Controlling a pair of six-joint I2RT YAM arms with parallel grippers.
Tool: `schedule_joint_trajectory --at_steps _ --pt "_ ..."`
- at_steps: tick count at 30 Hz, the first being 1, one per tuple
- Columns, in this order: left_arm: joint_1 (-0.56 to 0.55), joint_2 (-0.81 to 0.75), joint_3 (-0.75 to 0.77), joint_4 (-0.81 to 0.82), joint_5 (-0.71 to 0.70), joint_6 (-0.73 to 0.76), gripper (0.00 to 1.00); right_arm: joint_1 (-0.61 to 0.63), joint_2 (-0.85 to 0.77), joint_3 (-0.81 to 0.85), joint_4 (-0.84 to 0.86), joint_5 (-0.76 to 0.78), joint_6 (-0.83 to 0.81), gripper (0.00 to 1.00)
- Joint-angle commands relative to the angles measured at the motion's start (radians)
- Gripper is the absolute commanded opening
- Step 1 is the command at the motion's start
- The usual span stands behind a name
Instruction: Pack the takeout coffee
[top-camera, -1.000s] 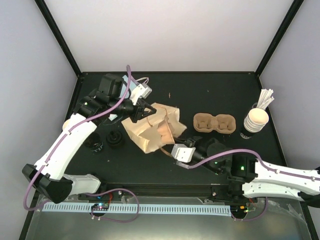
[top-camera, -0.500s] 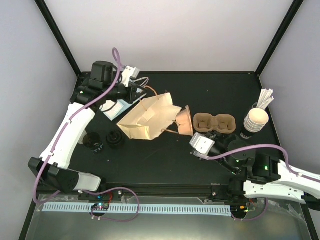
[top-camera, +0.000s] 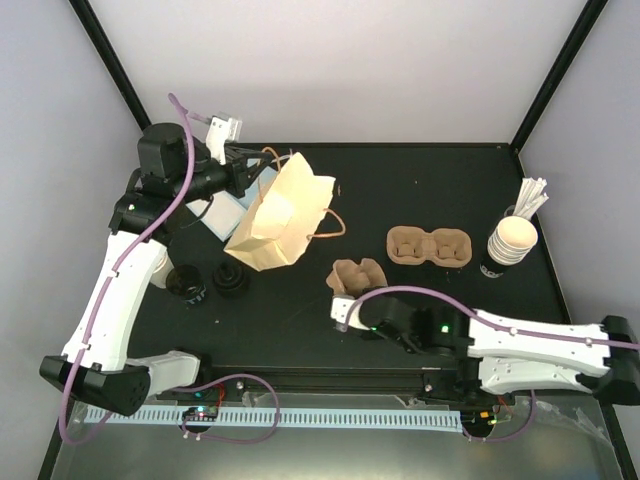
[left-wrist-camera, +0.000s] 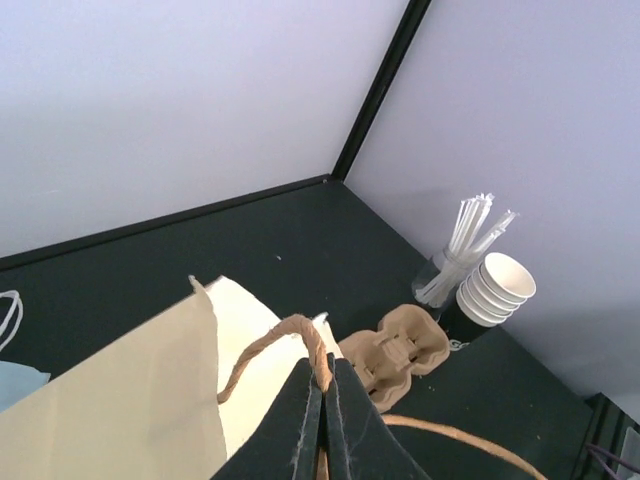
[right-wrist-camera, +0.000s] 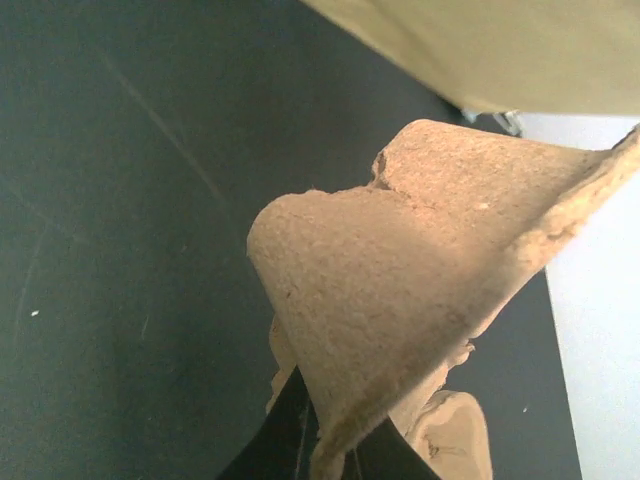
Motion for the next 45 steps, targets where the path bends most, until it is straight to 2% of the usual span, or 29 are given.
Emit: schedule_joint_trajectory --at_steps 1,4,6,8,10,11,17,18,20,23,27,37,43,45 --pt "0.015 -0.025 -0.032 0.069 0.012 -0.030 0.02 -0.005 0.129 0.009 -0.017 0.041 0.000 0.01" --pt "0.018 -0.024 -0.043 0.073 0.026 -0.033 0.02 -0.006 0.212 0.028 -0.002 0.011 0.012 0.01" --pt "0.020 -0.023 -0.045 0.072 0.035 -0.034 0.01 -0.006 0.238 0.038 0.020 -0.036 0.020 0.08" --pt "0.020 -0.022 -0.047 0.072 0.041 -0.034 0.02 -0.005 0.247 0.045 0.037 -0.100 0.027 0.21" --pt "0.020 -0.022 -0.048 0.071 0.046 -0.032 0.02 -0.005 0.256 0.050 0.046 -0.143 0.033 0.42" --pt "0.020 -0.021 -0.048 0.071 0.049 -0.032 0.02 -0.005 0.260 0.051 0.048 -0.148 0.040 0.47" --pt "0.020 -0.022 -0.056 0.069 0.064 -0.030 0.01 -0.029 0.252 0.079 0.031 -0.206 0.139 0.51" --pt "0.021 -0.022 -0.057 0.068 0.067 -0.029 0.02 -0.051 0.245 0.099 0.025 -0.235 0.178 0.51" --pt "0.020 -0.023 -0.062 0.068 0.076 -0.027 0.02 -0.113 0.243 0.138 -0.001 -0.294 0.275 0.59" --pt "0.020 -0.025 -0.071 0.068 0.091 -0.022 0.02 -0.177 0.264 0.190 -0.039 -0.345 0.415 0.65" --pt "0.022 -0.032 -0.082 0.069 0.080 -0.016 0.02 -0.218 0.323 0.243 -0.107 -0.368 0.547 0.66" --pt "0.073 -0.013 -0.055 0.068 0.026 -0.060 0.02 -0.218 0.287 0.150 -0.035 -0.395 0.655 0.75" --pt "0.083 -0.005 -0.040 0.080 0.043 -0.061 0.02 -0.218 0.362 0.136 -0.014 -0.354 0.755 0.93" --pt "0.084 -0.004 -0.034 0.077 0.050 -0.059 0.02 -0.218 0.392 0.137 -0.016 -0.379 0.756 0.95"
